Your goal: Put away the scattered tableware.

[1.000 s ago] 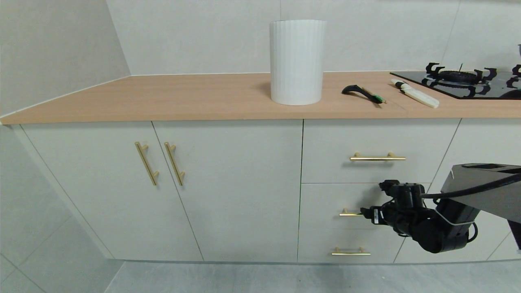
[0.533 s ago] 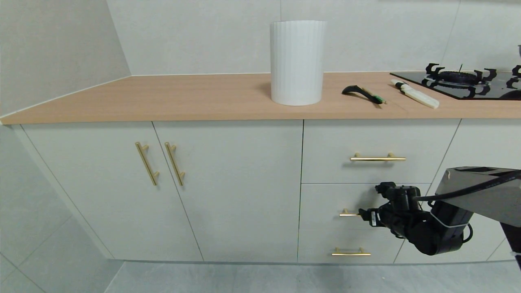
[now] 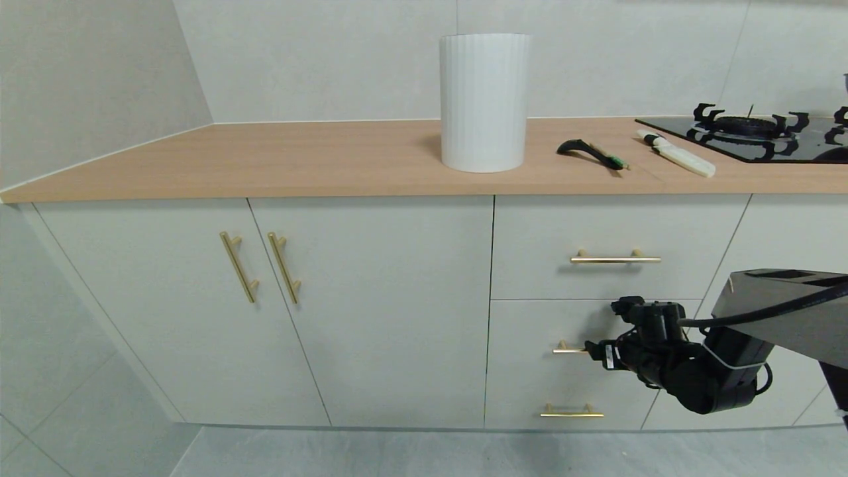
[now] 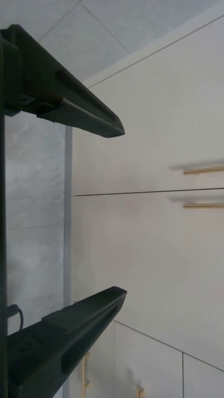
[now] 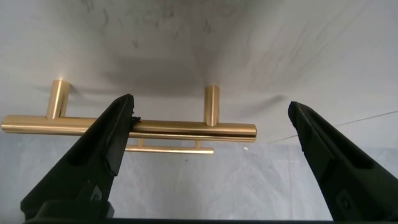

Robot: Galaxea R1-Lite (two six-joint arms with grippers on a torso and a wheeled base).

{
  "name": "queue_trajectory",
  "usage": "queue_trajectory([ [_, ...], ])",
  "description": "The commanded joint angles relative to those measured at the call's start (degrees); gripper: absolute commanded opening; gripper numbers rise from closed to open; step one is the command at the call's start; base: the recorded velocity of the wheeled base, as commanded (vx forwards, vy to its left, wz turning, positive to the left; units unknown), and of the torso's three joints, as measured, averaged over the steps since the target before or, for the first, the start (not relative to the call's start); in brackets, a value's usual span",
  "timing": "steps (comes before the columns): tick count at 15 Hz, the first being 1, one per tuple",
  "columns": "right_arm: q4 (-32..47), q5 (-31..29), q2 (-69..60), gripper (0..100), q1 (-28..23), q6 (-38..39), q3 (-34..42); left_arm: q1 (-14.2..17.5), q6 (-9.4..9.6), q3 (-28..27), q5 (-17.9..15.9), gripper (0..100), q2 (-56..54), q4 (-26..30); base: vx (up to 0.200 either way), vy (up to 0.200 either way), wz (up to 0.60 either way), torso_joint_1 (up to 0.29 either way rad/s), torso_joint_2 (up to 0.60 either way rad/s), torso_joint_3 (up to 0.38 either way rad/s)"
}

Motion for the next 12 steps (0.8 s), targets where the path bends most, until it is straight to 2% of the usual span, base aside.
queue_trajectory([
  [1,0.08,-0.01,0.11,100,0.01,-0.14,0.02,0.00,0.02,0.00,0.01,100,0.08,0.00,0.000,0.000,0.00,0.000,0.00,0.000],
  [12,1.75,-0.01,-0.15,100,0.01,-0.31,0.37,0.00,0.02,0.00,0.01,100,-0.01,0.00,0.000,0.000,0.00,0.000,0.00,0.000],
])
